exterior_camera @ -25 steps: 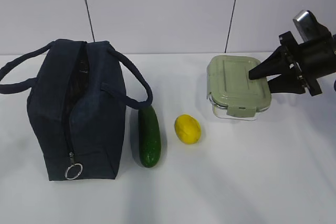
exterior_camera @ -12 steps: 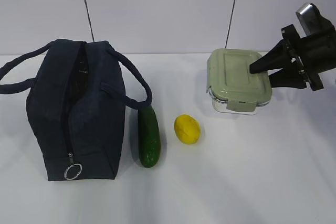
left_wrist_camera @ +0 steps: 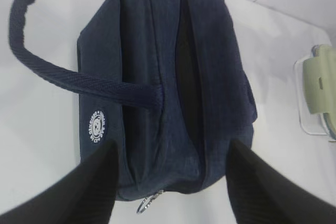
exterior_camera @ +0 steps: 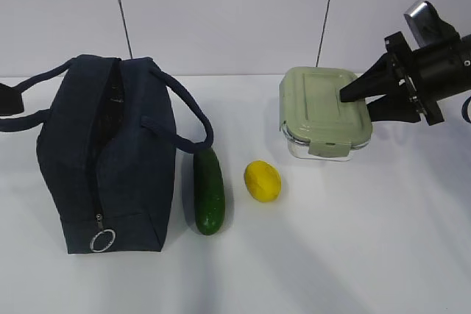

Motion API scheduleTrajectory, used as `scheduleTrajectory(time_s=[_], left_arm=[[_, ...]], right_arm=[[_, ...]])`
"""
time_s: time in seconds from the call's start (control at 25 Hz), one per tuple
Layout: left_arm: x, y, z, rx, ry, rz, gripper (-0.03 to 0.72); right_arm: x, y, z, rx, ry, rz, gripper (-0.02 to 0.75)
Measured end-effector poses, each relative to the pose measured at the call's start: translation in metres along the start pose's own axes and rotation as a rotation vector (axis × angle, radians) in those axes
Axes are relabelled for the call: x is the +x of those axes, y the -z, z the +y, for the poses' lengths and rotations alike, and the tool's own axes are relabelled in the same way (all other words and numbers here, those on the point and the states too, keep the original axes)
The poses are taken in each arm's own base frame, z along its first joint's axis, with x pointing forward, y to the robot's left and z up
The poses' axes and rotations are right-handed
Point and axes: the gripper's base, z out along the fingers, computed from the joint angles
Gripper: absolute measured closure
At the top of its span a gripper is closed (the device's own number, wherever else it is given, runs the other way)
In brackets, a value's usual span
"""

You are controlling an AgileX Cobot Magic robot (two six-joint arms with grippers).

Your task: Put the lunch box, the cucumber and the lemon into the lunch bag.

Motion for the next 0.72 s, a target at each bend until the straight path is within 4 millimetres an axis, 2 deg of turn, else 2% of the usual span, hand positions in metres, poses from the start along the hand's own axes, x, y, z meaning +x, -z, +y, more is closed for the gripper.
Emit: scheduleTrajectory(time_s=[0.16,0.28,0.48,0.6,0.72], left_arm=[[-0.018,-0.021,-0.002,0.002,-0.025,0.030,0.223],[-0.042,-0.028,-0.007,0.008,-0.034,0.025,0.223],[-0.074,-0.042,0.003,0.023,-0.012,0.087,0.223],[-0.084,-0.057,0.014,0.074,0.026,0.141,0.223],[-0.083,-0.077,0.024,0.102,0.044,0.210,0.223]], right_arm=[[0.000,-0.002,0.001,-0.001,0.003,0.005,0.395],[0.001,-0.002,0.002,-0.001,0.004,0.006,0.395],[0.000,-0.002,0.002,-0.003,0.004,0.005,0.395],[0.001,-0.002,0.002,-0.003,0.005,0.004,0.395],[0.001,-0.002,0.002,-0.003,0.005,0.004,0.395]])
